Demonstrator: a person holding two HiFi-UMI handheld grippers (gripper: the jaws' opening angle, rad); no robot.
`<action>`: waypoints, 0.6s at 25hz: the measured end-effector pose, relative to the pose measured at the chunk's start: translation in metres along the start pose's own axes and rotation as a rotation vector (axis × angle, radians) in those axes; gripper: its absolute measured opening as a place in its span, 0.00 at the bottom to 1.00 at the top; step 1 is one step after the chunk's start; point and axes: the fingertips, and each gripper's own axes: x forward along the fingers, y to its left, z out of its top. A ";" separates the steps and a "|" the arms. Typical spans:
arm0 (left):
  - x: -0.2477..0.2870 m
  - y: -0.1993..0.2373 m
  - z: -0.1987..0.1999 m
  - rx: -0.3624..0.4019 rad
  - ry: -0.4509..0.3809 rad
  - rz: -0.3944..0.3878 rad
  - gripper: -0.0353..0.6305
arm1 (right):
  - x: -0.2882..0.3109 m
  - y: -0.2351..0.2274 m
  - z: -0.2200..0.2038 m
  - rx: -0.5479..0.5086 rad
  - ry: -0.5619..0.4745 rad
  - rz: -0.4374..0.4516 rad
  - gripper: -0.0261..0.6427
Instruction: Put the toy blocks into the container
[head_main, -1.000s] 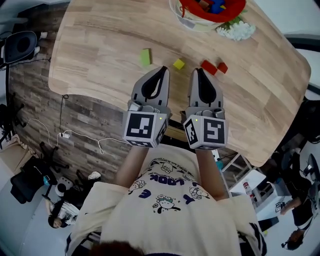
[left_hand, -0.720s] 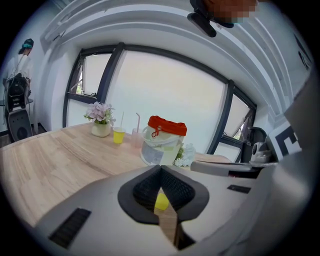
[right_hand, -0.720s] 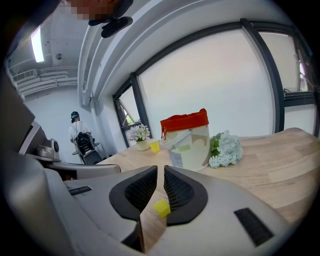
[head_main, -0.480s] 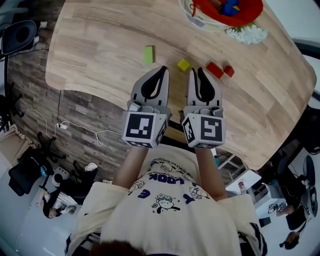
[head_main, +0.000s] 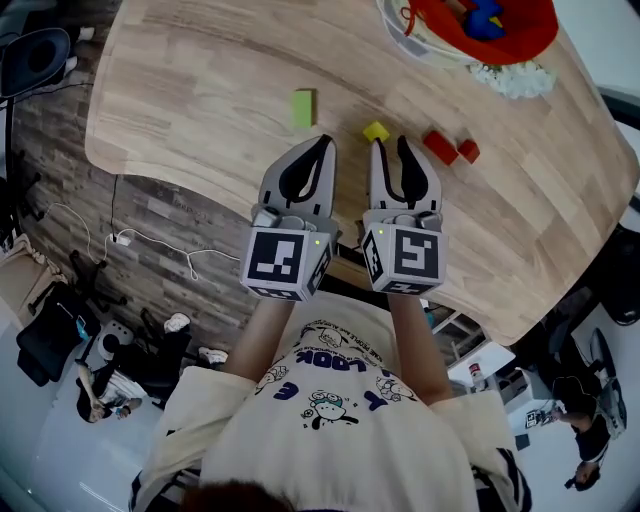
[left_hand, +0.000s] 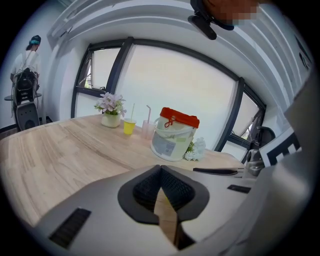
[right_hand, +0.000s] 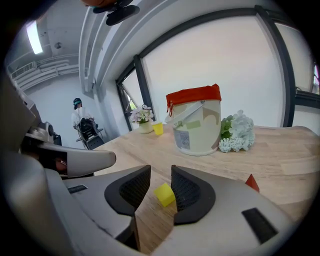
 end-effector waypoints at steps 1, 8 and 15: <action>0.000 0.001 -0.001 -0.004 0.002 0.001 0.09 | 0.002 0.000 -0.002 -0.003 0.006 0.002 0.21; 0.000 0.010 -0.005 -0.016 0.012 0.014 0.09 | 0.016 -0.002 -0.016 -0.031 0.052 -0.010 0.30; 0.000 0.017 -0.013 -0.031 0.022 0.028 0.09 | 0.026 -0.006 -0.029 -0.044 0.092 -0.024 0.32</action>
